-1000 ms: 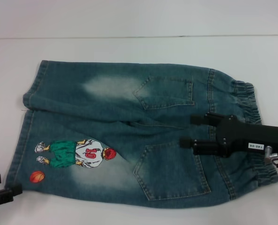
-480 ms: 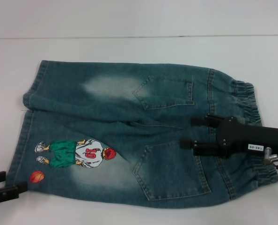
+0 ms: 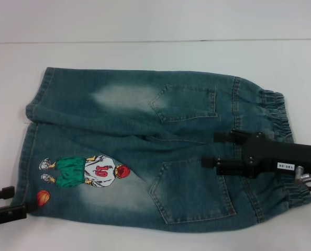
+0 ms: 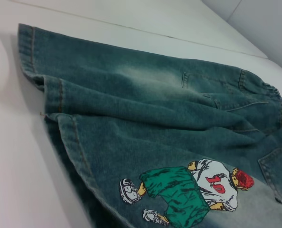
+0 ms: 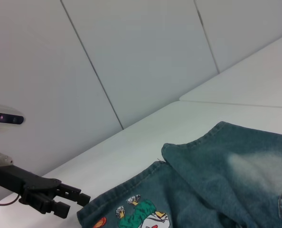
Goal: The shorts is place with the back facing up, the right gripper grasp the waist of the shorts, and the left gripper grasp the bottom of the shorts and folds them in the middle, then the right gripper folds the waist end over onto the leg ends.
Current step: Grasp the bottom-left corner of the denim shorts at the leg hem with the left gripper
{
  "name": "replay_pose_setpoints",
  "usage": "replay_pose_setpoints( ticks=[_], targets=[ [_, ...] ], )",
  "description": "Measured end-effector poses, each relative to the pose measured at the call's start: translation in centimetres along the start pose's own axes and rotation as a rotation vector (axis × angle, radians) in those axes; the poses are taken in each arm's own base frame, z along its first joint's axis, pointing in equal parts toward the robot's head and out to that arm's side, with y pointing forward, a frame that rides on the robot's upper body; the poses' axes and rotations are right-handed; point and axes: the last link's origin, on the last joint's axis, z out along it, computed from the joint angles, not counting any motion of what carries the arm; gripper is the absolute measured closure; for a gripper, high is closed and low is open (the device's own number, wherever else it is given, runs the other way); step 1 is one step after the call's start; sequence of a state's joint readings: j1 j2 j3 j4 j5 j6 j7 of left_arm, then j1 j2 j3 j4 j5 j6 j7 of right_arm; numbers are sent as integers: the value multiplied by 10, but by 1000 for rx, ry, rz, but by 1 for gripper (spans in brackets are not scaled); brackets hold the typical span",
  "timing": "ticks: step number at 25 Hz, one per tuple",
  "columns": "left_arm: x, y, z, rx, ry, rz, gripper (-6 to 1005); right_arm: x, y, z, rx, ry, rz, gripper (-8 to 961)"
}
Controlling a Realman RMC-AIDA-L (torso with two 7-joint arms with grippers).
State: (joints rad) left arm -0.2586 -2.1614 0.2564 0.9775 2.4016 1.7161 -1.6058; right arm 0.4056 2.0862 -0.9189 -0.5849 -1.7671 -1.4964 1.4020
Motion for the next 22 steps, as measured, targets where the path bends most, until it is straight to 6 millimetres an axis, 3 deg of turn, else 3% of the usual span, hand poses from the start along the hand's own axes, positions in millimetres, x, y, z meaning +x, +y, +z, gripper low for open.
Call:
replay_pose_setpoints(
  ticks=[22],
  targets=[
    [0, -12, -2, 84, -98, -22, 90, 1, -1, 0, 6, 1, 3, 6]
  ],
)
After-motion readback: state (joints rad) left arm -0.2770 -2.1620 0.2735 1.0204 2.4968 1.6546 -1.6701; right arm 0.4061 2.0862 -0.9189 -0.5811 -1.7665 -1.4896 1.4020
